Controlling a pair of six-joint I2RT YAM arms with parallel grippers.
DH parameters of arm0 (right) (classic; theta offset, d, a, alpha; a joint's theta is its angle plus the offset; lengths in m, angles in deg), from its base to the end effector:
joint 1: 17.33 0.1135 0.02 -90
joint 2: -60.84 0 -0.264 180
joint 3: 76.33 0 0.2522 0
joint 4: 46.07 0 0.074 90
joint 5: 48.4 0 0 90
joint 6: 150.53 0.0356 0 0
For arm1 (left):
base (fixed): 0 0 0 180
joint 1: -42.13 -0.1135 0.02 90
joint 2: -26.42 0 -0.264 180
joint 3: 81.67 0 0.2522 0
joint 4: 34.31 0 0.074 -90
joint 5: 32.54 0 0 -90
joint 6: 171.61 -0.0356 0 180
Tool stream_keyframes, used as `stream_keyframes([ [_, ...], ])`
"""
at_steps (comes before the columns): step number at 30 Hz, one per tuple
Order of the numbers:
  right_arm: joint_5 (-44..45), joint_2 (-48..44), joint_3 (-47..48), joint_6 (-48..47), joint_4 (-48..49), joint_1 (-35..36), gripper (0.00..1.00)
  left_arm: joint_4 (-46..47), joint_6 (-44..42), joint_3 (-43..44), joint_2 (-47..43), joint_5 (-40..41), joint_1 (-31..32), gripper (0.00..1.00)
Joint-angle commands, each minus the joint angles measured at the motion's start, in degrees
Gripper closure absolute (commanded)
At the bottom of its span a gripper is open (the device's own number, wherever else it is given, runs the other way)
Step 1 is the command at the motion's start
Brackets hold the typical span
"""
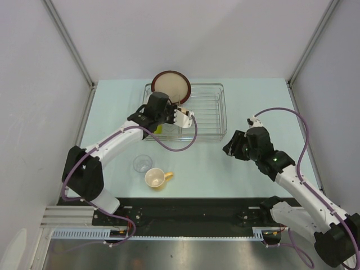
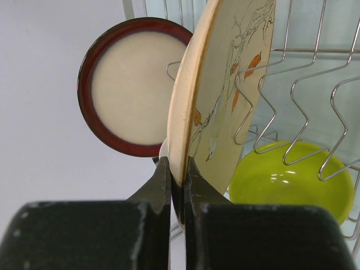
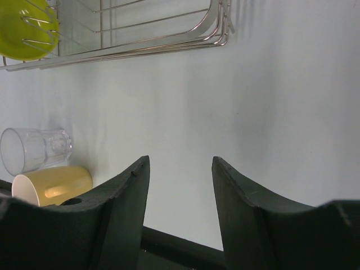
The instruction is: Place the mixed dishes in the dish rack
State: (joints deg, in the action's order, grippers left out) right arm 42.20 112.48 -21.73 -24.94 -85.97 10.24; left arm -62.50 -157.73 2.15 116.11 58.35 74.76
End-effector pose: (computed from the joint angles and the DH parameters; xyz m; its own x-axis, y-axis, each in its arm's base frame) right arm 0.1736 0.0902 0.2677 -0.6982 0.2919 -0.6536 -0.0603 0.8858 0.4600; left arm 0.3037 -0.1938 0.2903 0.3997 0.8967 -0.1903 0.5846 -0.0895 0.8063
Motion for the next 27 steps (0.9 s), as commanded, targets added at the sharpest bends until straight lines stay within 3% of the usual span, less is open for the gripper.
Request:
stream_keyframes([
  [1,0.1,-1.3,-0.6,0.6,0.9,-0.1,0.48,-1.7,-0.9,-0.9,-2.2,-2.3,0.4,0.96],
  [9,0.0,-2.1,-1.1,0.7,0.6,-0.4,0.49,-5.4,2.5,5.0,1.4,-3.3,-1.4,0.91],
  [12,-0.1,-2.2,-1.5,0.4,0.4,-0.7,0.49,-10.2,7.9,10.2,3.4,-4.2,-2.7,0.50],
  [13,-0.1,-2.1,-1.6,0.5,0.3,-0.7,0.49,-11.6,8.4,10.6,3.3,-4.8,-2.9,0.29],
  [19,-0.1,-2.4,-2.3,0.7,0.6,-1.7,0.50,-9.9,8.2,7.6,1.3,-5.6,-3.2,0.25],
  [21,-1.7,-2.5,-2.3,0.7,0.6,-1.8,0.50,-9.7,8.4,7.0,1.1,-5.5,-3.1,0.15],
  [22,-1.7,-2.5,-2.4,0.7,0.6,-1.9,0.50,-8.9,8.4,6.7,0.8,-5.4,-3.2,0.01],
  [27,-1.8,-2.5,-2.6,0.8,0.6,-2.0,0.50,-6.1,8.3,6.2,-0.9,-4.5,-3.2,0.00],
])
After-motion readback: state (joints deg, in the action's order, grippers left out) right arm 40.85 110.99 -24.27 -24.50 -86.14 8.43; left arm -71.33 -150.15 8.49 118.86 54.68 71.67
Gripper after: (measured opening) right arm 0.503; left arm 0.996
